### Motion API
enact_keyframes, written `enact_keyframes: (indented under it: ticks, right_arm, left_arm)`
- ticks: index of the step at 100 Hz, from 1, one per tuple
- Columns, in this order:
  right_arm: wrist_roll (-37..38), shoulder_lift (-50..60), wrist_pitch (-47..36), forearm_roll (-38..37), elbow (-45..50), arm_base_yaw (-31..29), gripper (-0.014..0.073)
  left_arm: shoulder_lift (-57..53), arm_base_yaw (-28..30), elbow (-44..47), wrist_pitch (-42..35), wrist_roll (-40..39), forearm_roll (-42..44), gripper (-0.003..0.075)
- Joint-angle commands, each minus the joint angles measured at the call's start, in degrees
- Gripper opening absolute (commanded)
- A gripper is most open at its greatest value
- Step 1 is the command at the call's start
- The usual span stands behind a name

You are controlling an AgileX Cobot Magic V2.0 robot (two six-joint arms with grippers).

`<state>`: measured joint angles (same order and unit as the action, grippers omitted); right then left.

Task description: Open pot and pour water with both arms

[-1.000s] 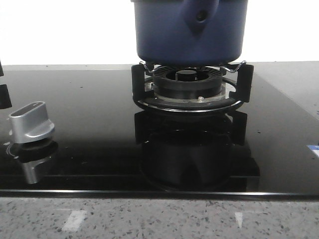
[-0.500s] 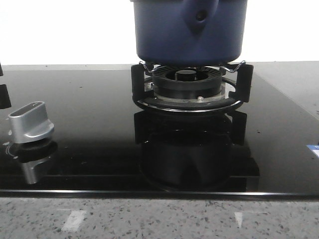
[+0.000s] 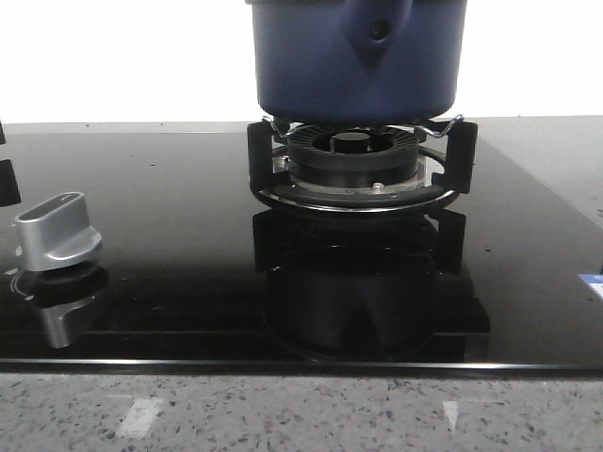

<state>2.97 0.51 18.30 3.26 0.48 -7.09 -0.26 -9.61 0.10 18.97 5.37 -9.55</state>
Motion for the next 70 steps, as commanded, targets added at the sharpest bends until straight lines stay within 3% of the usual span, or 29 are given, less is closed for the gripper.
enact_keyframes:
  ticks: [1,16,70]
  right_arm:
    - [-0.7,1.1,-3.8,-1.1,1.6,-0.4,-0.0074]
    - [-0.7,1.1,-0.2,-1.3,1.6,-0.4,-0.0074]
    - [-0.7,1.1,-0.4,-1.3,1.6,-0.4,-0.0074]
  left_arm:
    - [-1.4,0.0,1.7,-2.4,-0.5,-0.1,-0.0020]
    - [-1.4,0.0,1.7,-2.4,-0.5,-0.1,-0.0020]
    - [-1.4,0.0,1.7,-2.4,-0.5,-0.1,-0.0020]
